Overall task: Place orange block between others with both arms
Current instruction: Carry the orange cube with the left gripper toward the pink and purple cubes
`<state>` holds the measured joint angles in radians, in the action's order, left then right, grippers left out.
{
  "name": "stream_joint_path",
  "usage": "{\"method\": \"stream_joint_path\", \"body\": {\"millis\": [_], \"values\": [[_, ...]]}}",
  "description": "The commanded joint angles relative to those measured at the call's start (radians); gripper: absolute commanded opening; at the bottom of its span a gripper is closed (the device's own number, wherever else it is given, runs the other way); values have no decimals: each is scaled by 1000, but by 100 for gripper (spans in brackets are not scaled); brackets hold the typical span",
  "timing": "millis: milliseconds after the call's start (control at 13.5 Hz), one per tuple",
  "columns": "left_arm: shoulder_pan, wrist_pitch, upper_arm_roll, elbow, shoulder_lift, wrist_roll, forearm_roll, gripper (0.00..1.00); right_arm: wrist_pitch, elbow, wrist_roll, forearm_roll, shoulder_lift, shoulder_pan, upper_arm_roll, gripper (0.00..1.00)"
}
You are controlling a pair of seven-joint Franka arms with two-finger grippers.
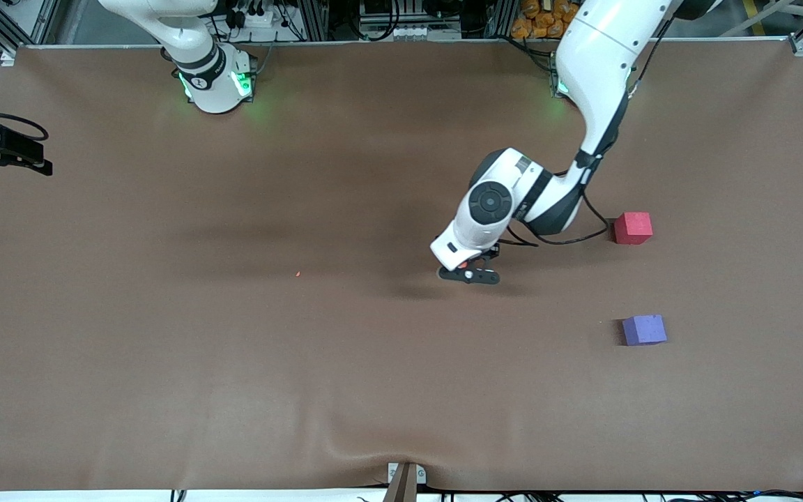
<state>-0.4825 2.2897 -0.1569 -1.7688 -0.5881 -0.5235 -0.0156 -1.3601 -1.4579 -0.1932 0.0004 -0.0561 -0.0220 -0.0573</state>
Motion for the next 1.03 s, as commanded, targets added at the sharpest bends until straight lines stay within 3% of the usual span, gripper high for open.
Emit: {"method": "stream_joint_path", "body": {"millis": [0, 370, 813, 961], "values": [[80, -67, -9, -70, 117, 32, 0, 0, 1, -7, -12, -8, 10, -3, 2, 100], [267, -105, -10, -205, 255, 241, 2, 0, 1, -5, -12, -8, 10, -1, 4, 100], [433, -111, -4, -238, 248, 295, 0, 0, 3, -4, -12, 0, 9, -6, 4, 100], [473, -108, -6, -238, 241, 301, -59, 0, 1, -4, -3, 0, 9, -7, 2, 100]]}}
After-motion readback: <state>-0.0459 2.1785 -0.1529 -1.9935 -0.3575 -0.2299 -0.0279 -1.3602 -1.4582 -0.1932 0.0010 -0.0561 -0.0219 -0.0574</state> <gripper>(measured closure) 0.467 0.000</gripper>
